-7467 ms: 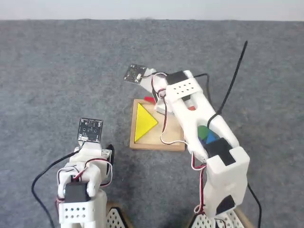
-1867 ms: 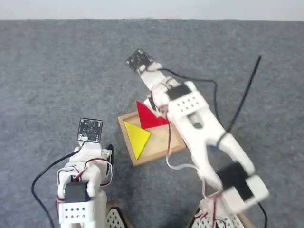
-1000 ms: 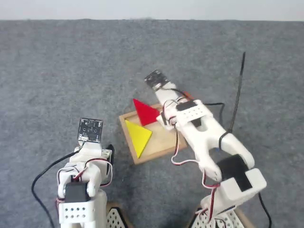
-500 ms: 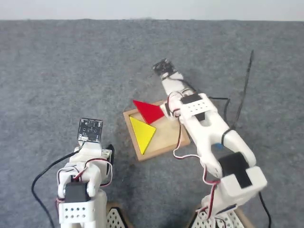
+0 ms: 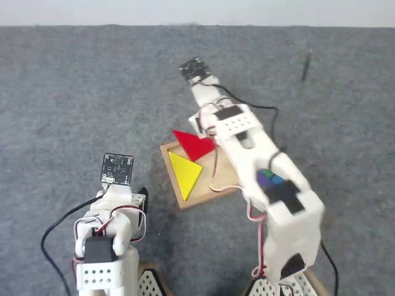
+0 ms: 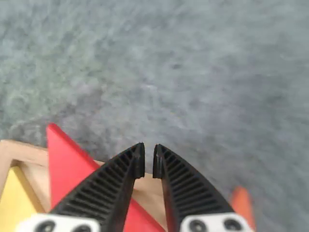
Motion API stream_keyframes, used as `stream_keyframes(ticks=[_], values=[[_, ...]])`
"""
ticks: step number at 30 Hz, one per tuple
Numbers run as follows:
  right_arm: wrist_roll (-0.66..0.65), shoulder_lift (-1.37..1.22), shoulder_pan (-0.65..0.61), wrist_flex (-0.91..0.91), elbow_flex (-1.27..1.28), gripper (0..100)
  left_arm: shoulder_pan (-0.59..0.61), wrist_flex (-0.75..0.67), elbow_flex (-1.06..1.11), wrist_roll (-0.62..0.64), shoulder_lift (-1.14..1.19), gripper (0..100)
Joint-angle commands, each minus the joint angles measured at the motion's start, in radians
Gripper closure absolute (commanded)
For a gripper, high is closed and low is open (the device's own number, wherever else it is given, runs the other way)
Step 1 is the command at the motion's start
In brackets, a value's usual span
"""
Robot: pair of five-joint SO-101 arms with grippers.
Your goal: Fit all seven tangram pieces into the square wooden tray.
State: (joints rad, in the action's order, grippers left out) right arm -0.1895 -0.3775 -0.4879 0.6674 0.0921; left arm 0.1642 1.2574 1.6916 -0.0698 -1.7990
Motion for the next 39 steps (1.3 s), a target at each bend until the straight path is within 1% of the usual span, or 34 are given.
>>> stream_keyframes(ticks=[1,4,9,13,18,22,27,31,35,39], values=[[0.012,-0.119,-0.053,0.084,-0.232,93.2,-0.002,0.009,-0.008,-0.006,-0.028,85],[0.014,-0.173,-0.076,0.124,-0.279,93.2,-0.002,0.009,-0.008,-0.006,-0.028,85],[0.005,-0.171,-0.128,0.159,-0.236,93.6,-0.002,0.009,-0.008,-0.006,-0.028,85],[0.005,-0.116,-0.139,0.134,-0.140,93.5,-0.002,0.009,-0.008,-0.006,-0.028,85],[-0.011,0.028,-0.130,0.065,0.052,93.3,-0.002,0.009,-0.008,-0.006,-0.028,85],[-0.012,0.179,-0.071,0.004,0.206,93.2,-0.002,0.009,-0.008,-0.006,-0.028,85],[0.012,0.460,0.013,0.001,0.358,93.2,-0.002,0.009,-0.008,-0.006,-0.028,85],[0.014,0.650,0.082,0.001,0.529,93.2,-0.002,0.009,-0.008,-0.006,-0.028,85],[0.005,0.719,0.111,0.001,0.697,93.2,-0.002,0.009,-0.008,-0.006,-0.028,85],[0.012,0.682,0.122,-0.027,0.747,93.1,-0.002,0.009,-0.008,-0.006,-0.028,85]])
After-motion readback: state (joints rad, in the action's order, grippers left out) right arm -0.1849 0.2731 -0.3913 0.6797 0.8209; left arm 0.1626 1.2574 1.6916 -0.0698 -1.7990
